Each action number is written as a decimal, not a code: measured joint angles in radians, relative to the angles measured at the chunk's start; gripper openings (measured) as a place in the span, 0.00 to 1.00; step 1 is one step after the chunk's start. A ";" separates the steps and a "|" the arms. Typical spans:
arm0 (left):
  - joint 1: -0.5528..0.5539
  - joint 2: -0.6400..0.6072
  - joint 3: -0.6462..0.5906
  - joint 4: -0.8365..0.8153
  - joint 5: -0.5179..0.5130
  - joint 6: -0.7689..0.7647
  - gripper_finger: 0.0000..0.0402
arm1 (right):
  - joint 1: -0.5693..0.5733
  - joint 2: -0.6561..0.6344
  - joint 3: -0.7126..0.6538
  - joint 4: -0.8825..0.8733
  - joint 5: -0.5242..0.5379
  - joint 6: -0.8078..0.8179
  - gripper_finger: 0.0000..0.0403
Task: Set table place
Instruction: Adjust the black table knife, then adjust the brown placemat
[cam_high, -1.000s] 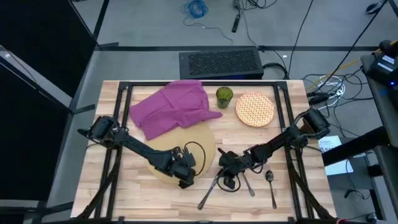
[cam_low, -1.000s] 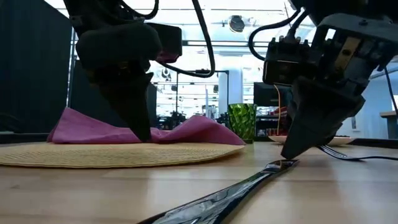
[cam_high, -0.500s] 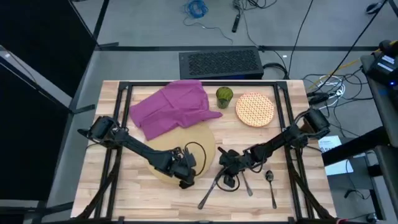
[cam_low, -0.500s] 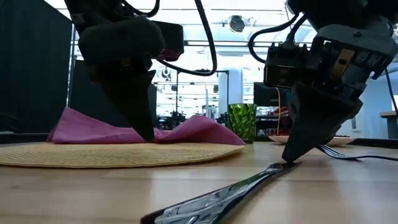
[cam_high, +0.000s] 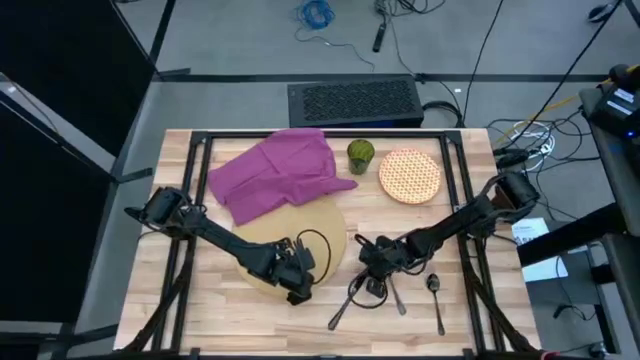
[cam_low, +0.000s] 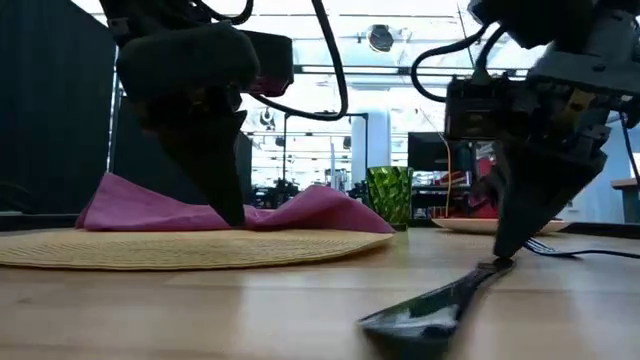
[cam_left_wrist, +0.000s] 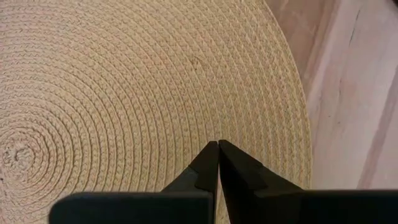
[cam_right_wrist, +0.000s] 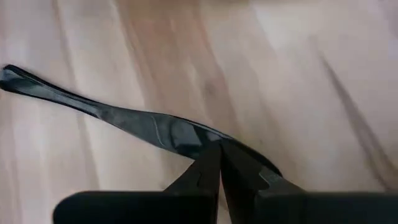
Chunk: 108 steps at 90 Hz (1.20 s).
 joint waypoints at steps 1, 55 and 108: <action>0.000 0.000 0.000 0.000 0.000 0.000 0.00 | 0.002 -0.006 0.000 -0.014 0.001 0.002 0.00; -0.002 0.000 0.000 0.007 -0.009 0.003 0.00 | 0.150 -0.232 -0.006 -0.345 0.081 0.135 0.00; 0.093 0.023 0.036 0.036 -0.045 0.100 0.00 | 0.175 -0.757 -0.003 0.276 0.214 -0.344 0.01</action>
